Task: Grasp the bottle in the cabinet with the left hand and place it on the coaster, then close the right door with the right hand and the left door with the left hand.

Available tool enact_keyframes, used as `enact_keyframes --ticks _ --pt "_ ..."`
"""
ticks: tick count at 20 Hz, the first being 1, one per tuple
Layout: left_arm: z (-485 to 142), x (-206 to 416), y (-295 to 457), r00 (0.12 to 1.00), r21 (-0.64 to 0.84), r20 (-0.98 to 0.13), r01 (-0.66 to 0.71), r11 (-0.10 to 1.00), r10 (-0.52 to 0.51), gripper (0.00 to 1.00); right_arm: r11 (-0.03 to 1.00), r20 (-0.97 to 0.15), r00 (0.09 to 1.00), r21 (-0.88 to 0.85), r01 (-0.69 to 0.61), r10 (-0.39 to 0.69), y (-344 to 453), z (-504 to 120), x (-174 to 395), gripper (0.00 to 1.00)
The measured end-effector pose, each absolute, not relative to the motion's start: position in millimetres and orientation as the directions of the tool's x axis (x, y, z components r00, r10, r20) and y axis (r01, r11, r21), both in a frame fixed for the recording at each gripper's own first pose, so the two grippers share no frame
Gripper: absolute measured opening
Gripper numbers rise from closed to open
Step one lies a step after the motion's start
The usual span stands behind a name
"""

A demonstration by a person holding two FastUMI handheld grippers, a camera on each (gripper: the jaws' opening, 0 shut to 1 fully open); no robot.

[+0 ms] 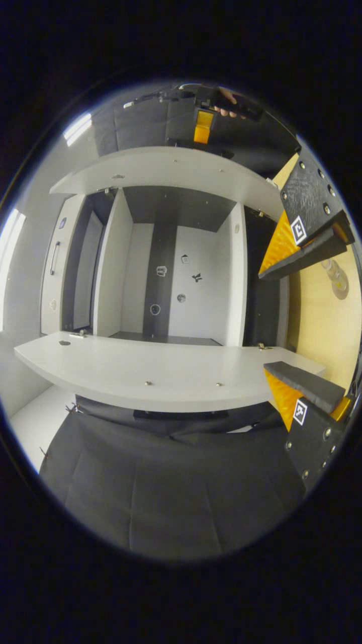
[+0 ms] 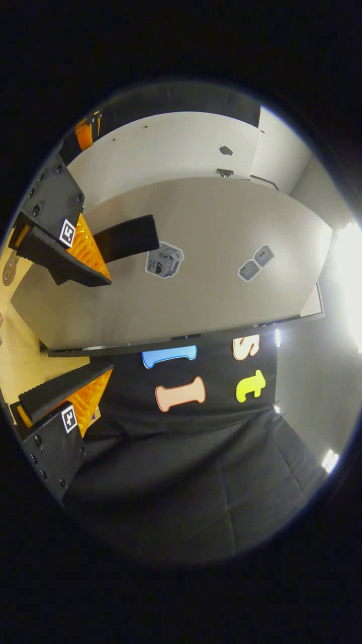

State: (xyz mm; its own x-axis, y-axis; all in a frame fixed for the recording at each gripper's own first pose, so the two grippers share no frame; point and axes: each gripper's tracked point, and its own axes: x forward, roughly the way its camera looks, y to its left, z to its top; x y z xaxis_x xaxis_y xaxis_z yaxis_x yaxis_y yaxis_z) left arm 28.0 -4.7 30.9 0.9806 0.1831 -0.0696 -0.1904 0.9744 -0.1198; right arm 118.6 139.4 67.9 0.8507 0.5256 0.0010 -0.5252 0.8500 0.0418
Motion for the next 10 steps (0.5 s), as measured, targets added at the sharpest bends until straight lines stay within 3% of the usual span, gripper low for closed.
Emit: enact_keyframes --ticks 4,10 --pt "24 25 7 0.983 -0.125 -0.085 -0.172 0.977 0.162 0.94 0.815 0.017 0.816 0.038 -0.579 0.578 194 68 108 0.98" --pt "26 -4 53 0.988 -0.157 -0.042 -0.156 0.975 0.151 0.94 0.849 0.031 0.850 0.042 -0.526 0.525 197 63 100 0.97"
